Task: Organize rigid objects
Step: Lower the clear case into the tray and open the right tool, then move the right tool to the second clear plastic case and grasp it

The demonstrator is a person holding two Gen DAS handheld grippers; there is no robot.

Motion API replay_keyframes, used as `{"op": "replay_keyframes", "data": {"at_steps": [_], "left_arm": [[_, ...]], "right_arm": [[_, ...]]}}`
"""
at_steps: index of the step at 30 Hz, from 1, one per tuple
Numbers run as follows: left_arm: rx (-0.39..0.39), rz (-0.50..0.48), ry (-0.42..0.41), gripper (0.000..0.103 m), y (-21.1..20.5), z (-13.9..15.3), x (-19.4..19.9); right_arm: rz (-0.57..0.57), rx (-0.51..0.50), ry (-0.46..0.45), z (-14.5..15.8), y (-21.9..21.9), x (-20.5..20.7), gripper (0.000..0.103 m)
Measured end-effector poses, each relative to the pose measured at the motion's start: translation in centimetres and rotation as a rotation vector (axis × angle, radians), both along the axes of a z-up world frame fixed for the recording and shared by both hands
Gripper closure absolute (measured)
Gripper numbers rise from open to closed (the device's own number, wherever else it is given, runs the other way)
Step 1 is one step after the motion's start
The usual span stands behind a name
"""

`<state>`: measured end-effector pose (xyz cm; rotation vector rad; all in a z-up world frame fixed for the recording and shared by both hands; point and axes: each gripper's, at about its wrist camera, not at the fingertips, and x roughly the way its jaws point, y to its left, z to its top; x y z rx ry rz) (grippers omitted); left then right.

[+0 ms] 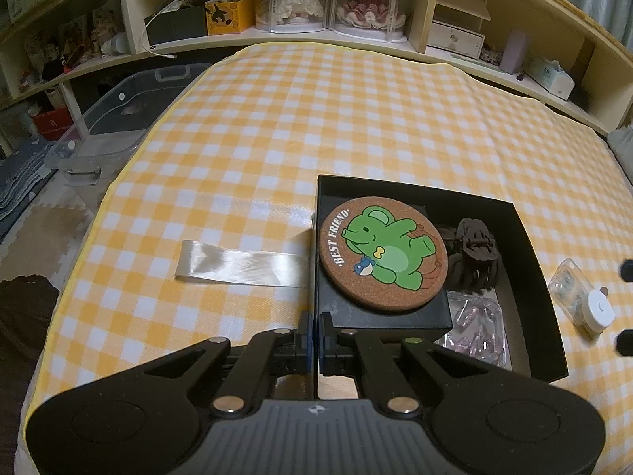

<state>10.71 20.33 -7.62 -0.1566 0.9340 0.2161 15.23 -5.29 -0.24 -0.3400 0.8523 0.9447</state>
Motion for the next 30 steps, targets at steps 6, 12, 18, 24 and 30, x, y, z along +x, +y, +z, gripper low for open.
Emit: {"op": "replay_keyframes", "data": {"at_steps": [6,12,18,24,30], "left_arm": [[0.005,-0.003,0.002,0.100,-0.1,0.0,0.0],[0.020,-0.007,0.005,0.100,-0.3,0.0,0.0],[0.042,-0.012,0.013,0.100,-0.7,0.0,0.0],[0.043,-0.014,0.013,0.100,-0.8,0.0,0.1],[0.045,-0.014,0.014,0.100,-0.8,0.0,0.1]], "right_arm": [[-0.167,0.025,0.040,-0.9,-4.7,-0.3,0.023],[-0.271,0.065,0.128,-3.8,-7.6,-0.7,0.017],[-0.269,0.063,0.173,-7.0,-7.0,-0.7,0.013],[-0.262,0.028,0.101,-9.1,-6.0,0.7,0.013],[-0.336,-0.010,0.025,-10.4,-6.5,2.5,0.013]]}}
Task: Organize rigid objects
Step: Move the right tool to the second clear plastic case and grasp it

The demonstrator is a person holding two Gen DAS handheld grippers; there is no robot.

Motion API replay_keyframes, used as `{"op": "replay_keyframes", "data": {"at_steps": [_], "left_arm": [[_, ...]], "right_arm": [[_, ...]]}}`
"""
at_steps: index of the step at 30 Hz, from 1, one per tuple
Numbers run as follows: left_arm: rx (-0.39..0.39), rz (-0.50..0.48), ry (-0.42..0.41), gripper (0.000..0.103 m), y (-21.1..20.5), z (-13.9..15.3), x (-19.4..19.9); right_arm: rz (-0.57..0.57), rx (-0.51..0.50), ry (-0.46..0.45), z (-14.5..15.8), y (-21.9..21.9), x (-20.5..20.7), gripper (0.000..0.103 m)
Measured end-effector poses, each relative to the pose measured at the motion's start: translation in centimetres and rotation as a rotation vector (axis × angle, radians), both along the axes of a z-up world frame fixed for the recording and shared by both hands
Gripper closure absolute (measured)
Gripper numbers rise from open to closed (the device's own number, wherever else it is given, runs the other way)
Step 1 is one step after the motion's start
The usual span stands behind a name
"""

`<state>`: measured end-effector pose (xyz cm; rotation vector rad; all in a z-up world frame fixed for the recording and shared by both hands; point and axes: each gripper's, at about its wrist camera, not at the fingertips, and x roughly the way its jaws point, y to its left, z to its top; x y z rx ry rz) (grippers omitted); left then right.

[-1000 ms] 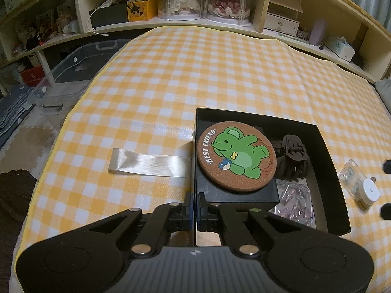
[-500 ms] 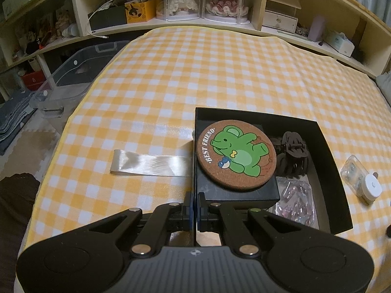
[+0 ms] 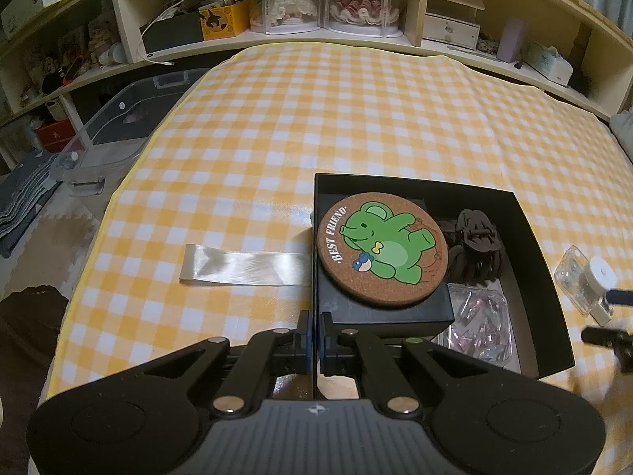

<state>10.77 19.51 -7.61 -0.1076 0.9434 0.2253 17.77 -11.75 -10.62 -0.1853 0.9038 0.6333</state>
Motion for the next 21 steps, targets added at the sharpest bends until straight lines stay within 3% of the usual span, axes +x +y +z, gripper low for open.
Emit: {"op": "replay_keyframes", "data": {"at_steps": [11,18,21], "left_arm": [[0.006,-0.004,0.002,0.100,-0.1,0.0,0.0],[0.010,-0.008,0.004,0.100,-0.1,0.0,0.0],[0.011,-0.010,0.005,0.099,-0.1,0.0,0.0]], "right_arm": [[0.003,-0.070,-0.100,-2.1,-0.5,3.3,0.012],[0.002,-0.037,-0.038,-3.0,-0.4,5.1,0.008],[0.058,-0.019,0.011,-2.6,0.3,5.2,0.010]]}}
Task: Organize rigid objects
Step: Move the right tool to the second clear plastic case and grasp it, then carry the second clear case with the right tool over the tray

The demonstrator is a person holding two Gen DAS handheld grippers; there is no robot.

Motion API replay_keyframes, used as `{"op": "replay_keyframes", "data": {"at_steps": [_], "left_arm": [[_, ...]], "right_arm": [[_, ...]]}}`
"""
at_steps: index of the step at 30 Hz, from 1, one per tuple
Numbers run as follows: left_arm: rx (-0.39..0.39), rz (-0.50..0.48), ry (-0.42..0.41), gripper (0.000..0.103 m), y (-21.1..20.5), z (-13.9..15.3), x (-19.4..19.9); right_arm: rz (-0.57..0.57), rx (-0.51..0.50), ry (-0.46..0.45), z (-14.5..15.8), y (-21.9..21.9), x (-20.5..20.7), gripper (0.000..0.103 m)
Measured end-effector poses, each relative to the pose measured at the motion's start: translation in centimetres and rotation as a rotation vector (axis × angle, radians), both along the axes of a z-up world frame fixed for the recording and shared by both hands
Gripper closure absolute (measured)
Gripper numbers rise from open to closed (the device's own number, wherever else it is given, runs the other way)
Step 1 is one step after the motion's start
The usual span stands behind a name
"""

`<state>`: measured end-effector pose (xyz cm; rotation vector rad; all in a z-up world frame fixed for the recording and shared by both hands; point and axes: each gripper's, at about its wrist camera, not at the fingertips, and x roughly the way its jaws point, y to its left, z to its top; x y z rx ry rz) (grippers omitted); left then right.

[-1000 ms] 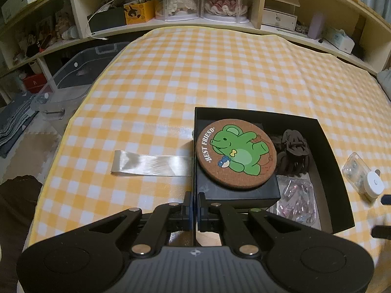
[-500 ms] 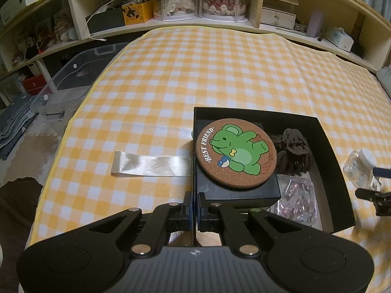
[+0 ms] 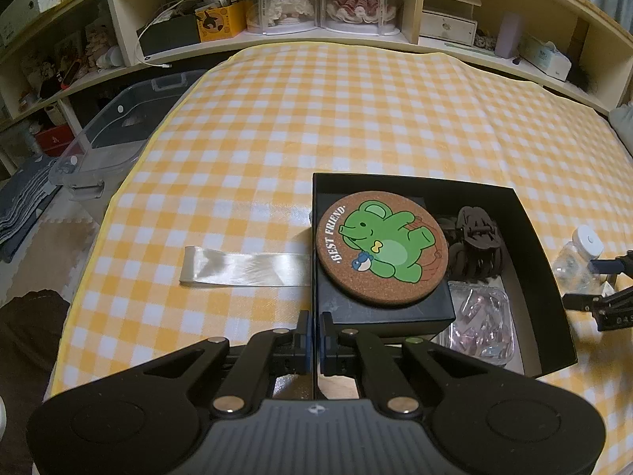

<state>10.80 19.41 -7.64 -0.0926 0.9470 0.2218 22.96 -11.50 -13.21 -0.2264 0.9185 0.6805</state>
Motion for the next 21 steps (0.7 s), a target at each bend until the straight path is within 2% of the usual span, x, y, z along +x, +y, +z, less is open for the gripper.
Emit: {"op": "replay_keyframes", "data": {"at_steps": [4,7,13,14,16,18,21], "left_arm": [[0.002,-0.001,0.000,0.100,0.0,0.0,0.0],[0.006,-0.002,0.001,0.099,0.1,-0.1,0.0],[0.002,-0.002,0.000,0.099,0.0,-0.1,0.0],[0.002,-0.002,0.000,0.099,0.0,-0.1,0.0],[0.004,-0.003,0.001,0.099,0.0,-0.1,0.0],[0.004,-0.003,0.001,0.099,0.1,-0.1,0.0],[0.002,-0.002,-0.001,0.100,0.1,-0.1,0.0]], "right_arm": [[0.055,-0.009,0.037,0.6,1.5,-0.2,0.018],[0.017,-0.019,0.025,0.5,2.4,-0.1,0.018],[-0.069,0.031,0.010,0.3,2.8,0.6,0.017],[-0.063,0.022,0.004,0.2,2.8,0.5,0.018],[-0.038,-0.022,-0.021,0.3,3.0,0.3,0.028],[-0.025,-0.037,-0.012,0.4,2.7,0.3,0.028],[-0.069,-0.043,-0.002,0.8,2.2,0.5,0.029]]}}
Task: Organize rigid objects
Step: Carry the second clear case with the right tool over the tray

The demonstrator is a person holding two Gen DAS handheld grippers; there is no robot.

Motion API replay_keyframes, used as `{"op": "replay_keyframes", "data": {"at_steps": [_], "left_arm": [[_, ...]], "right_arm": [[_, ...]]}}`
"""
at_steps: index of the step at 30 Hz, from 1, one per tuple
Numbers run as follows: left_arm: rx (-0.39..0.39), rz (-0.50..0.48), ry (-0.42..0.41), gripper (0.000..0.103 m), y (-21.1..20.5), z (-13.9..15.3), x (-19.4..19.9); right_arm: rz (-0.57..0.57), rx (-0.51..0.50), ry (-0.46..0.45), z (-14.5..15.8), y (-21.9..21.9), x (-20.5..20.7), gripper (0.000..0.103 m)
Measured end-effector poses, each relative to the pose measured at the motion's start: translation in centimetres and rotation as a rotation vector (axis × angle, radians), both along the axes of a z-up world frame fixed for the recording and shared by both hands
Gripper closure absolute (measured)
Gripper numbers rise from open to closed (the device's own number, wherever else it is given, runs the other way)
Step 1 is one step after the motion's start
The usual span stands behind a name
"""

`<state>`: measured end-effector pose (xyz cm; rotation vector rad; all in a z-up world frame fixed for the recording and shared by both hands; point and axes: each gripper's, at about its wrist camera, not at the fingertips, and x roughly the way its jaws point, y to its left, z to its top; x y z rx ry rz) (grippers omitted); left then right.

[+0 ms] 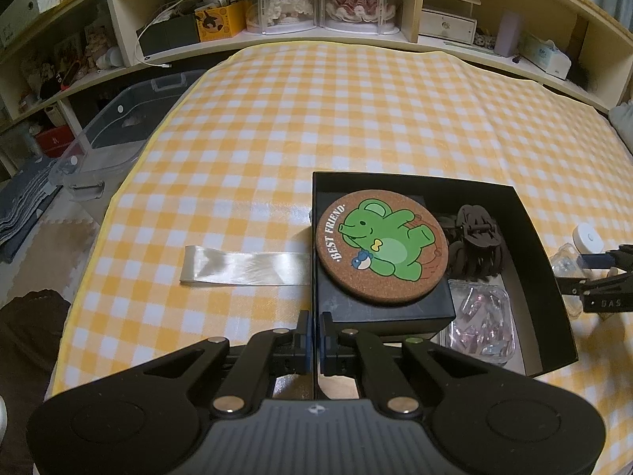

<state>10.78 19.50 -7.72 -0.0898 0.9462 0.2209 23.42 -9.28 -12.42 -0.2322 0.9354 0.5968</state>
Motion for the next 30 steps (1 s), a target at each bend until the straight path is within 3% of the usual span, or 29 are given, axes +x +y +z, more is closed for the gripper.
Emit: {"op": "replay_keyframes", "data": {"at_steps": [7,15,21,30], "left_arm": [[-0.003,0.001,0.001,0.099,0.0,-0.1,0.0],[0.011,-0.007,0.006,0.099,0.0,-0.2,0.0],[-0.010,-0.001,0.001,0.099,0.2,-0.3,-0.1],[-0.040,0.012,-0.010,0.099,0.5,-0.2,-0.2]], "right_arm": [[-0.108,0.131,-0.023,4.5,-0.7,-0.6,0.029],[-0.132,0.237,0.028,9.4,2.6,-3.7,0.029],[-0.175,0.294,0.129,9.9,6.5,-5.2,0.029],[-0.269,0.242,0.179,8.8,11.1,-6.3,0.029]]}}
